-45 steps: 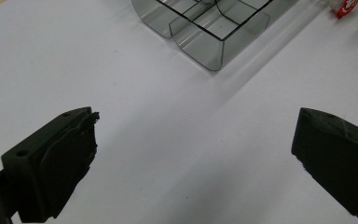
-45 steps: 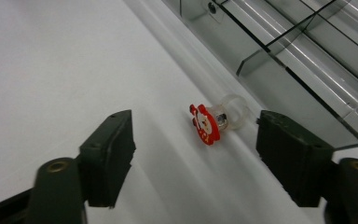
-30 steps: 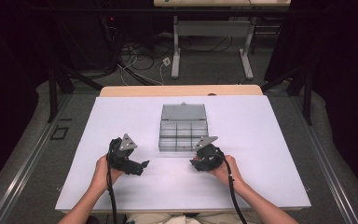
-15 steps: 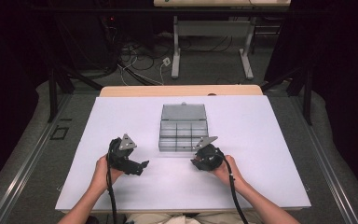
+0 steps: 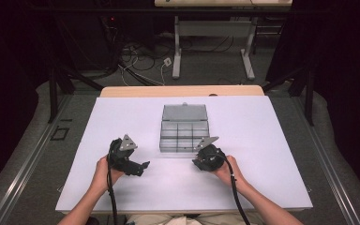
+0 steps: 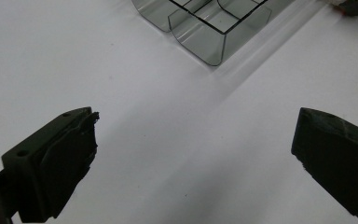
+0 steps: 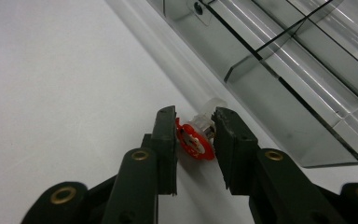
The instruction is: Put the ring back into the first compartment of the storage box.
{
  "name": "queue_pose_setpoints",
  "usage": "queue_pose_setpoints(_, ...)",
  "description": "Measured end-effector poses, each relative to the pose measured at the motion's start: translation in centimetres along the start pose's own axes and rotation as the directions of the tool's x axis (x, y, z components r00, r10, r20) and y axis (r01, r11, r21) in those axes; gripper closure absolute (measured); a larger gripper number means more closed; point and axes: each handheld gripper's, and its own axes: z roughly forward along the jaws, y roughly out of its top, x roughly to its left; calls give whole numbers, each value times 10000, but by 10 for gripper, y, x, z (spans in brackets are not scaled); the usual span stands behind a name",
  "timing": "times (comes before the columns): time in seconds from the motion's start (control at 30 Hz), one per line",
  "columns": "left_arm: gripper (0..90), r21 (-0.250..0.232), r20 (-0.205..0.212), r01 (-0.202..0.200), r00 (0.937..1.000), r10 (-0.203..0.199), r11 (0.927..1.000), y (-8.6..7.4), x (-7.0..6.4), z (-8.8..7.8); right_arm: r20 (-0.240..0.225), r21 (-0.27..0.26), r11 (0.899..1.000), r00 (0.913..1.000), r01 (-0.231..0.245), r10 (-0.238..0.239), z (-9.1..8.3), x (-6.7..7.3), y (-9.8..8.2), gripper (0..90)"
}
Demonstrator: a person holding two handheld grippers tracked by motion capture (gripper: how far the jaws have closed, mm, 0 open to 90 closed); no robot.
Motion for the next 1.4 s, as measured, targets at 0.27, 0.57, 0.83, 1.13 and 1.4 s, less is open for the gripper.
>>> queue_pose_setpoints(0.27,0,-10,-36,-5,10000,5,10000,0,-1,-1,-72,-184,9997,9999,131,-132,-5,1,2,705)
queue_pose_setpoints(0.57,0,39,-68,-35,10000,35,10000,0,-1,-1,-100,-340,9993,9998,146,-149,-13,4,2,704)
queue_pose_setpoints(0.83,0,12,-85,-61,9999,61,10000,0,-1,-1,-149,-548,9985,9999,64,-72,-19,4,3,704)
queue_pose_setpoints(1.13,0,57,-86,-110,9999,111,9999,0,-1,-1,-167,-826,9966,9998,76,-90,-27,6,5,704)
queue_pose_setpoints(1.4,0,32,-109,-115,9999,115,9999,0,-1,-1,-165,-999,9950,9998,62,-78,-29,6,6,704)
